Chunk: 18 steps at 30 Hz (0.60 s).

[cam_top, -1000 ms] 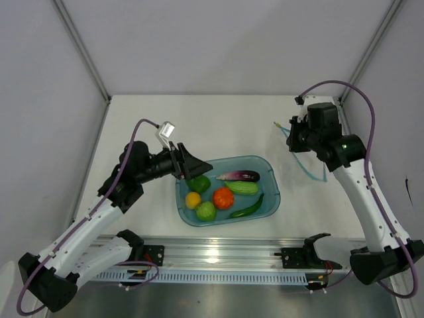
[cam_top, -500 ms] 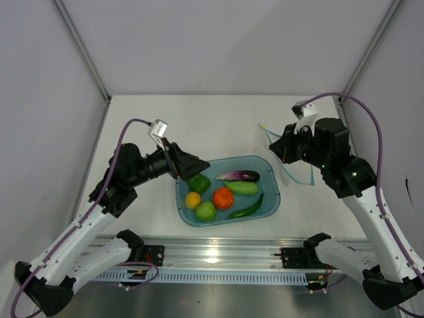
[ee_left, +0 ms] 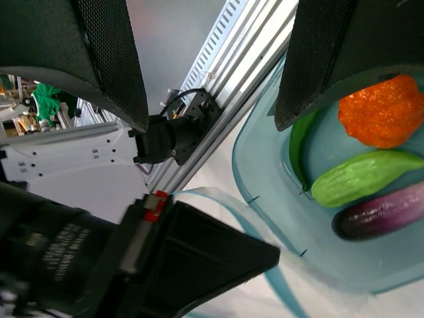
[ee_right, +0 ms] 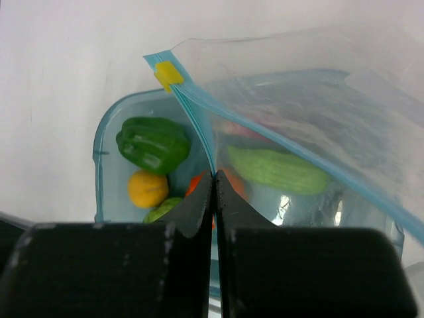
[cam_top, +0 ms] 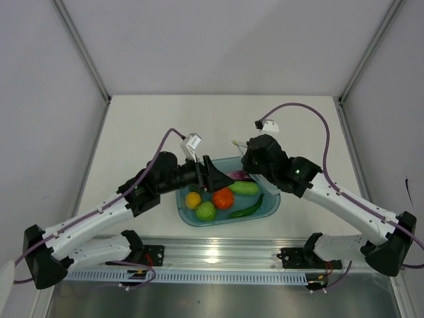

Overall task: Place the food in the zip-top bag and seal the zipper
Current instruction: Pick up the zipper food storage bag at the center of the board.

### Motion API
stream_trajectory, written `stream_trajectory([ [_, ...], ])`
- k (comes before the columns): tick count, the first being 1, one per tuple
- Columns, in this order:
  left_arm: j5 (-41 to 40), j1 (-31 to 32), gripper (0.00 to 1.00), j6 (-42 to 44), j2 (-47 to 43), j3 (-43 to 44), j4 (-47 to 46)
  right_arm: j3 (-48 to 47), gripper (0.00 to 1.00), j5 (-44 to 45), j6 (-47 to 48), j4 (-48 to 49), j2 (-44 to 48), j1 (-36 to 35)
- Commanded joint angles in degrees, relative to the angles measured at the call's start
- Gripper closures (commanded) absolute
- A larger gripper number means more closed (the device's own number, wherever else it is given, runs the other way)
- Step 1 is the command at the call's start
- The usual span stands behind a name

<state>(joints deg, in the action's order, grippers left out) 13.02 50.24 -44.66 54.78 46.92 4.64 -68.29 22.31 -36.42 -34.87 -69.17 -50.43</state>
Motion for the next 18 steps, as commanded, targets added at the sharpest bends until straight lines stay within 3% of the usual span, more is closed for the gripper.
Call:
stream_trajectory([
  [1, -4.4, 2.4, 0.21, -3.14, 2.6, 0.63, -2.89, -2.72, 1.0, 12.4, -9.26, 0.78, -0.27, -1.59],
  [5, -6.07, 3.9, 0.21, -6.39, 5.59, -0.24, -4.28, -2.55, 1.0, 16.27, -12.7, -0.19, -0.18, -2.3],
  [18, -9.22, 6.1, 0.1, -14.22, 15.35, 1.42, -14.49, -2.81, 1.0, 17.51, -14.73, 0.51, 0.35, -3.26],
])
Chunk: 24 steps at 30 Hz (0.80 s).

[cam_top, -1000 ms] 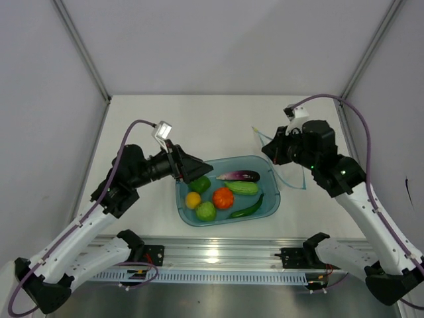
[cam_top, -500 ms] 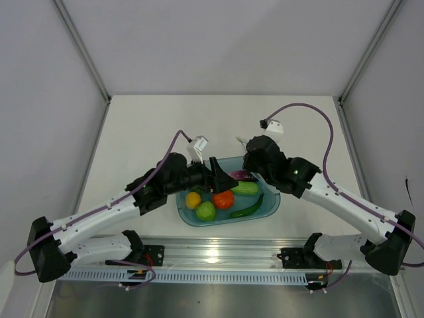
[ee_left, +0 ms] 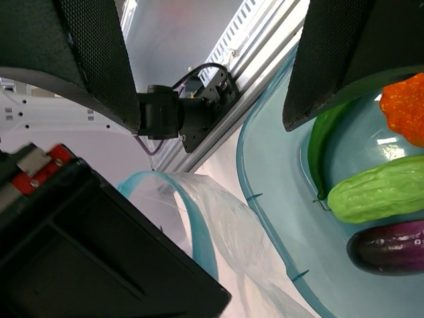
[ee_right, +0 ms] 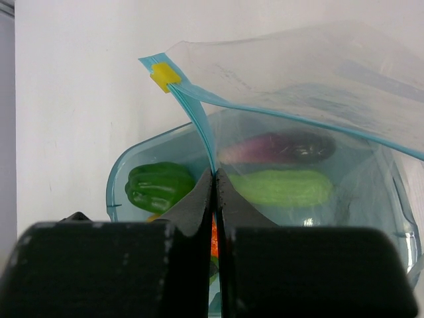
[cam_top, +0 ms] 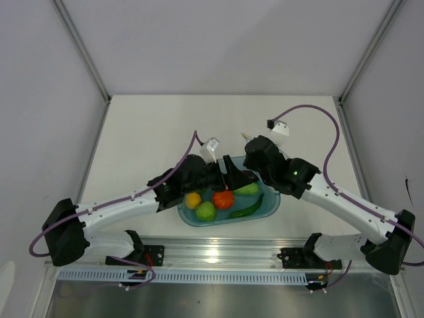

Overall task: Place the food in the zip-top bag and seal the zipper
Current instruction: Pick up the zipper food storage bag at the center of the board.

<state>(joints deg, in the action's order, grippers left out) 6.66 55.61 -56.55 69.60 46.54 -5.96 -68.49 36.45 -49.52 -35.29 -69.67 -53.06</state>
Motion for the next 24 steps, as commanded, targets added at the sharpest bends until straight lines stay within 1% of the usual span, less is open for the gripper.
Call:
stream_trajectory([
  [1, -3.57, 0.72, 0.09, -2.24, 1.23, 2.32, -3.63, -2.7, 1.0, 3.46, -1.72, 1.01, 0.94, -0.73],
  [4, -5.5, 0.81, 0.04, -1.72, 2.11, 2.41, -4.94, -2.79, 1.0, 3.19, -1.29, 1.89, 0.85, -0.73],
  [9, -6.39, 0.81, 0.01, -1.28, 3.96, 2.59, -8.01, -3.67, 1.0, 3.72, -1.11, 0.92, -0.03, -0.99],
  [12, -6.39, 0.81, 0.0, -0.67, 4.75, 3.37, -9.77, -3.85, 1.0, 4.07, -1.02, 0.66, 0.15, -1.0],
  [14, -9.02, 0.81, 0.0, -0.84, 5.1, 3.73, -9.78, -3.93, 1.0, 4.07, -0.85, 0.66, 0.06, -1.08],
  [18, -9.56, 0.81, 0.01, -1.19, 5.98, 3.55, -11.8, -4.11, 1.0, 3.81, -0.76, 0.49, -0.47, -1.0],
  [22, -9.03, 0.72, 0.01, -3.03, 6.86, 3.55, -11.71, -4.2, 1.0, 4.16, -0.49, 0.39, -0.64, -1.08],
  [24, -8.59, 0.64, 0.0, -3.47, 7.74, 4.77, -9.27, -4.2, 1.0, 3.81, -0.4, 0.31, -0.82, -1.17],
])
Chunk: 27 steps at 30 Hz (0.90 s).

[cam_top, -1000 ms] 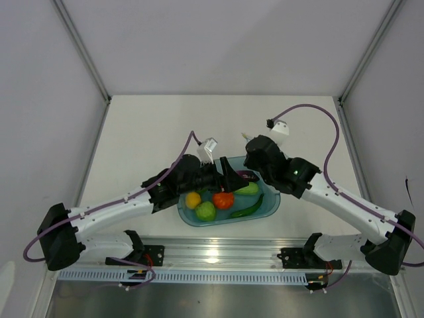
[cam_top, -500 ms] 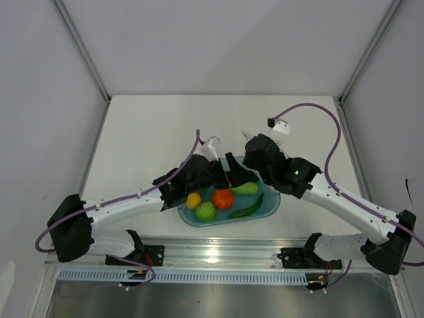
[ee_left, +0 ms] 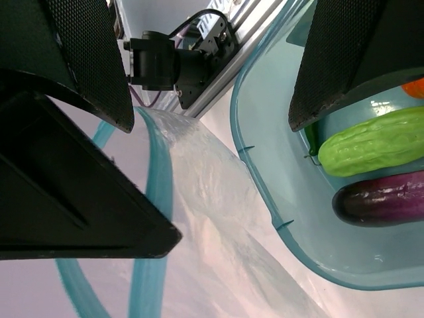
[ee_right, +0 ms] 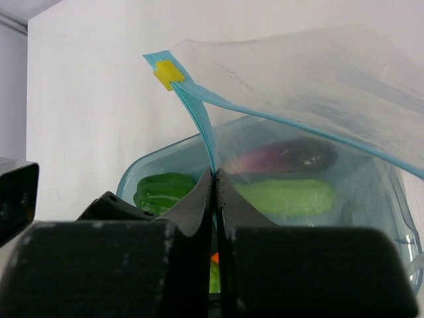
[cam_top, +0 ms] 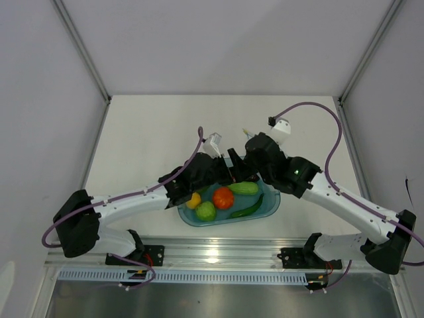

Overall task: Place the food in the zip-top bag and seal the zipper
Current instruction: Pick up the zipper food storage bag at the center of the board.

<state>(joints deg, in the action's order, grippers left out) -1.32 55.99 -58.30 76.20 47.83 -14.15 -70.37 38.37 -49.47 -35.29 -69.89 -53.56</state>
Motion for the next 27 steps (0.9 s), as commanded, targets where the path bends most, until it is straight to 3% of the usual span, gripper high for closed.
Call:
stream_trajectory([
  [1, -0.61, 0.26, 0.0, -1.9, 2.1, 4.54, -0.27, -2.23, 1.0, 1.62, -0.36, 0.74, -0.77, -0.76],
  [4, 0.26, 0.0, 0.03, -2.69, 3.77, 4.99, 0.09, -2.14, 1.0, 1.18, -0.36, 1.01, -0.86, -1.11],
  [10, 0.88, -0.7, 0.37, -4.54, 5.18, 3.41, -3.07, -2.05, 1.0, 0.92, -0.1, 0.92, -0.34, -1.46],
  [12, 1.58, -0.97, 0.54, -4.45, 5.18, 3.23, -2.99, -2.05, 1.0, 0.66, 0.34, 0.92, -0.16, -1.55],
  [14, 2.99, -1.4, 0.63, -4.54, 5.1, 2.71, -3.25, -1.88, 1.0, 0.57, 0.34, 0.66, -0.07, -1.63],
  [16, 3.43, -1.76, 0.65, -4.45, 4.92, 2.35, -3.51, -1.62, 1.0, 0.48, 0.25, 0.4, -0.07, -1.46],
  [20, 5.01, -2.11, 0.86, -3.92, 4.65, 1.47, -4.3, -0.91, 1.0, 0.04, 0.43, 0.22, 0.19, -1.81],
  [22, 6.67, -2.2, 0.99, -3.14, 4.66, 1.39, -4.39, -0.91, 0.93, -0.05, 1.39, -0.22, 0.28, -1.81],
  [27, 9.05, -2.9, 0.99, -1.9, 4.39, 0.24, -3.78, -2.75, 0.6, -1.71, 6.75, -3.28, 0.63, -1.9],
])
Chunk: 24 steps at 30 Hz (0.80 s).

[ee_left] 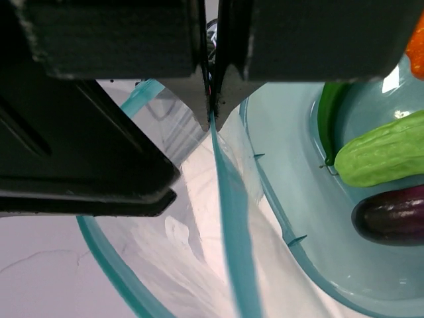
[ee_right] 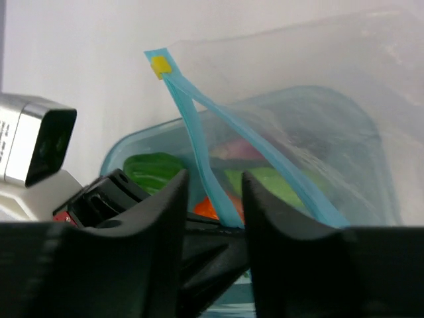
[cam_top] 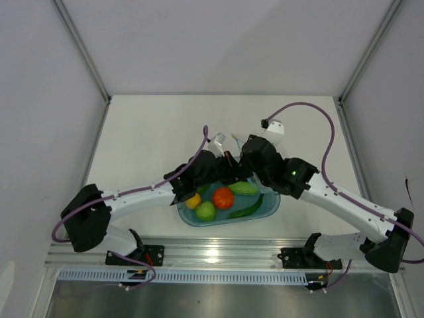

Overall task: Place the food in the zip-top bag and seal the zipper
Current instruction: Pick up the zipper food storage bag at the center of the board, then open the zipper of the food storage bag.

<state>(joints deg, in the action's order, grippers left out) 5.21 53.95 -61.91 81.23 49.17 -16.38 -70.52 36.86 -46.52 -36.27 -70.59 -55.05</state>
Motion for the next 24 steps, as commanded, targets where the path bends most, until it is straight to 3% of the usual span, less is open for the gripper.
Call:
stream_trajectory([
  [1, 2.78, -1.13, 0.99, 1.88, -0.81, -1.18, -1.46, -3.04, 0.56, -0.82, 6.33, -3.1, 1.5, -0.5],
  [2, 3.48, -1.22, 0.99, 2.14, -1.07, -1.44, -1.37, -3.57, 0.5, -1.09, 6.97, -3.97, 1.59, -0.59],
  [6, 4.28, -1.75, 0.99, 4.77, -1.6, -0.92, 2.65, -5.94, 0.01, -4.87, 11.19, -7.67, 3.7, -1.46],
  [9, 4.54, -1.75, 0.99, 6.71, -1.78, 0.22, 4.95, -4.73, 0.01, -4.51, 12.76, -5.76, 7.73, -3.84],
  [14, 5.16, -1.75, 0.99, 8.82, -1.95, 2.33, 8.12, 7.4, 0.0, -18.35, 11.46, 13.63, 22.82, -1.48],
  [16, 5.6, -1.66, 1.0, 9.7, -2.04, 3.13, 8.73, 10.13, 0.01, -24.0, 12.59, 16.31, 25.84, 0.37],
  [19, 5.6, -1.57, 1.0, 10.93, -2.3, 4.09, 10.66, 7.87, 0.01, -27.8, 13.82, 9.41, 25.6, 3.97],
  [20, 5.42, -1.57, 0.99, 11.19, -2.48, 4.44, 11.63, 2.72, 0.01, -28.5, 15.13, 1.55, 24.02, 4.85],
  [22, 4.9, -1.4, 0.99, 12.34, -3.09, 4.62, 12.51, -1.88, 0.01, -28.87, 17.42, -5.01, 18.48, 6.61],
  [24, 3.93, -1.22, 0.99, 13.65, -3.71, 5.06, 14.0, -3.66, 0.01, -27.81, 17.34, -6.89, 17.85, 7.14],
])
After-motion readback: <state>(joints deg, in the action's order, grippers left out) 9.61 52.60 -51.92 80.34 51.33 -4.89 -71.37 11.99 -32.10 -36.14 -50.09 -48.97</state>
